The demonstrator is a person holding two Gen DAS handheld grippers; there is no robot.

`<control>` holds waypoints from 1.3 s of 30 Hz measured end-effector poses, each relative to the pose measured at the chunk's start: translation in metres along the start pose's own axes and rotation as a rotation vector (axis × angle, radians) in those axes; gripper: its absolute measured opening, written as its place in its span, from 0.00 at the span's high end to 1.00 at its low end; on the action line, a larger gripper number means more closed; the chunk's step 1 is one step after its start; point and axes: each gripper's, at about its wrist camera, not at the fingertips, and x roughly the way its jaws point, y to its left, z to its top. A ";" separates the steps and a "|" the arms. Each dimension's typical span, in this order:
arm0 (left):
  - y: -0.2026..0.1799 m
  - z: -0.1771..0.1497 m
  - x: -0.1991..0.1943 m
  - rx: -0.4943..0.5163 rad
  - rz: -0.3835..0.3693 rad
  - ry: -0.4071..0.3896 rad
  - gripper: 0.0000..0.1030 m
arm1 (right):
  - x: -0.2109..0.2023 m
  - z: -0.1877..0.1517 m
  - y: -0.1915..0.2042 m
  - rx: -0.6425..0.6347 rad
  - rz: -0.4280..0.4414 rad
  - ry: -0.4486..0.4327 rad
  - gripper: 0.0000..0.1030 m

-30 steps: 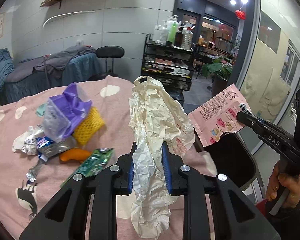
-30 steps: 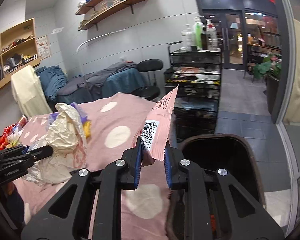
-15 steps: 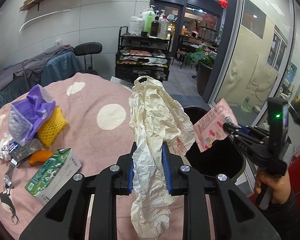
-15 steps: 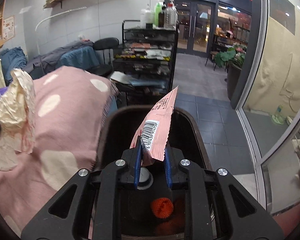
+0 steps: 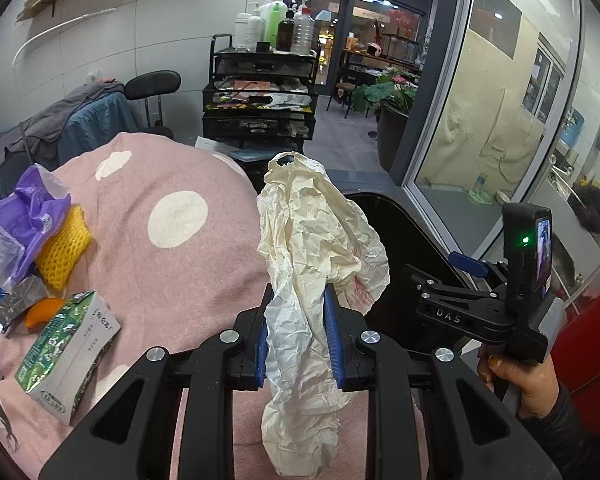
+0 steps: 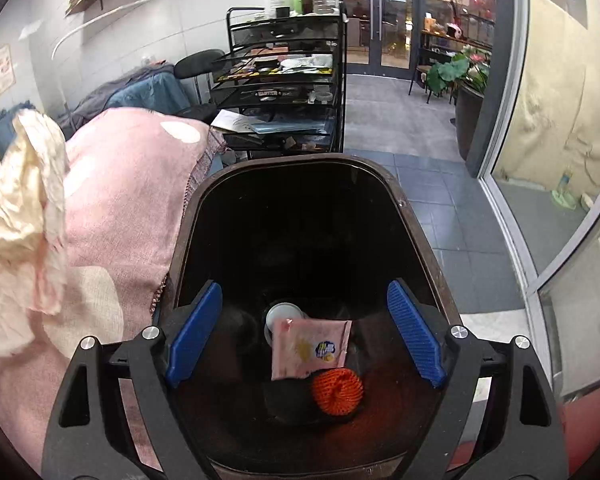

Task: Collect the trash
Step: 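Carry the pink wrapper over the bin and release it with the right gripper, then carry the white tissue over the bin and release it with the left gripper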

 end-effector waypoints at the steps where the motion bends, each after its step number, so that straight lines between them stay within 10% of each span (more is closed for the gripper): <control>1: -0.002 0.001 0.002 0.004 -0.003 0.005 0.77 | -0.001 0.001 -0.001 0.007 -0.003 -0.004 0.18; 30: -0.087 0.017 0.079 0.195 -0.086 0.192 0.77 | -0.037 0.007 -0.076 0.251 -0.129 -0.103 0.08; 39: -0.093 0.011 0.086 0.253 -0.065 0.219 0.24 | -0.033 0.007 -0.078 0.266 -0.124 -0.092 0.05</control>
